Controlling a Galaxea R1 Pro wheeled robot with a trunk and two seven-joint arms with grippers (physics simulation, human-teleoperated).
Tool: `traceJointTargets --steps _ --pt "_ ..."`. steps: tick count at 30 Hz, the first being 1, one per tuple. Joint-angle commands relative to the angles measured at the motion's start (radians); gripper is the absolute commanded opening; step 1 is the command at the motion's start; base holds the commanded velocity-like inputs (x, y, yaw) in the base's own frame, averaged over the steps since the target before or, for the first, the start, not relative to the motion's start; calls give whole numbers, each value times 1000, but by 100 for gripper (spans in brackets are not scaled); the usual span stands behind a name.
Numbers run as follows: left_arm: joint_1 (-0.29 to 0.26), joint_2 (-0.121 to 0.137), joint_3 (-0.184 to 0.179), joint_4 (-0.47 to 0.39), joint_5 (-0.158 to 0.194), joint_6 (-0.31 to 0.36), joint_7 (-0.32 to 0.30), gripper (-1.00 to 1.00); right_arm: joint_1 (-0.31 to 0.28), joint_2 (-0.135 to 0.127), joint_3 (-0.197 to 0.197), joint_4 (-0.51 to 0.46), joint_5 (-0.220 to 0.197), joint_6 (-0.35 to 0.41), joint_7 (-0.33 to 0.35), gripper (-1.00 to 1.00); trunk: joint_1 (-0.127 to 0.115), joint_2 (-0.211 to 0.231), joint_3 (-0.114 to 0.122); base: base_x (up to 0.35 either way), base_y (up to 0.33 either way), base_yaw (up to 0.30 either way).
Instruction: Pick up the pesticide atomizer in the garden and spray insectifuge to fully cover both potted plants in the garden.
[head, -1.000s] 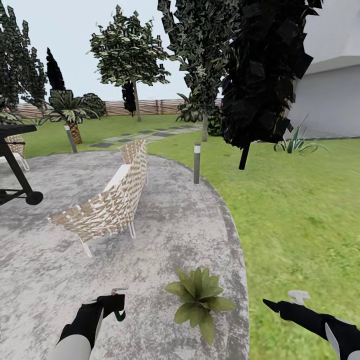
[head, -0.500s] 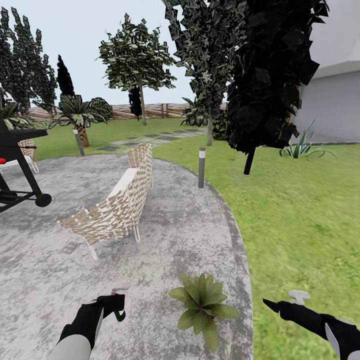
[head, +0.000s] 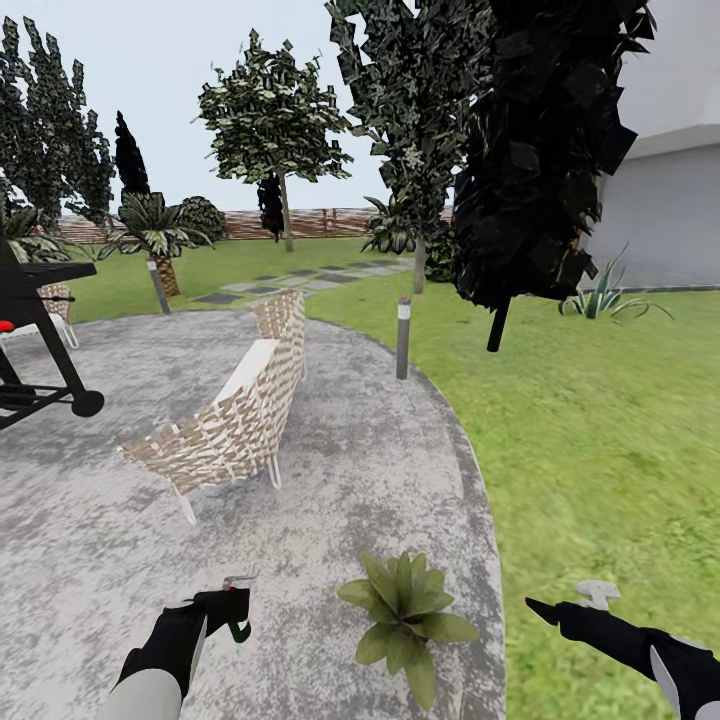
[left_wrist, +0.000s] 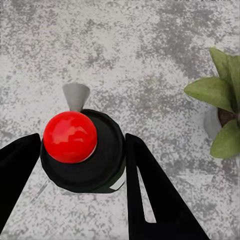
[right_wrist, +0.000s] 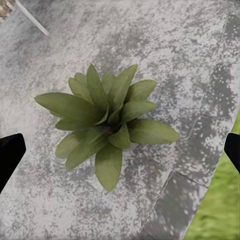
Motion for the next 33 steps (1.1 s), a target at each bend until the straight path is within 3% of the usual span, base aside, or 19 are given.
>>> traceJointTargets --steps 1,18,29,31,33 --pt "-1 -2 8 -3 -6 3 -9 -100 -1 1 -9 -1 3 10 8 100 0 -1 0 0 0 60" --pt "-1 -3 8 -2 -6 3 -9 -100 -1 1 -10 -2 3 10 9 100 0 -1 17 163 0 49" --pt "-1 -1 4 -3 -7 8 -10 -100 -1 -1 -9 -3 3 18 7 100 0 -1 28 3 0 -148" --pt "-1 1 -11 -6 -9 52 -28 -100 -1 0 -9 -4 4 15 6 100 0 -1 28 0 0 -35" --pt "-1 6 -102 -35 -11 110 -93 -100 -1 1 -5 -6 7 16 8 100 0 -1 29 0 0 -9"
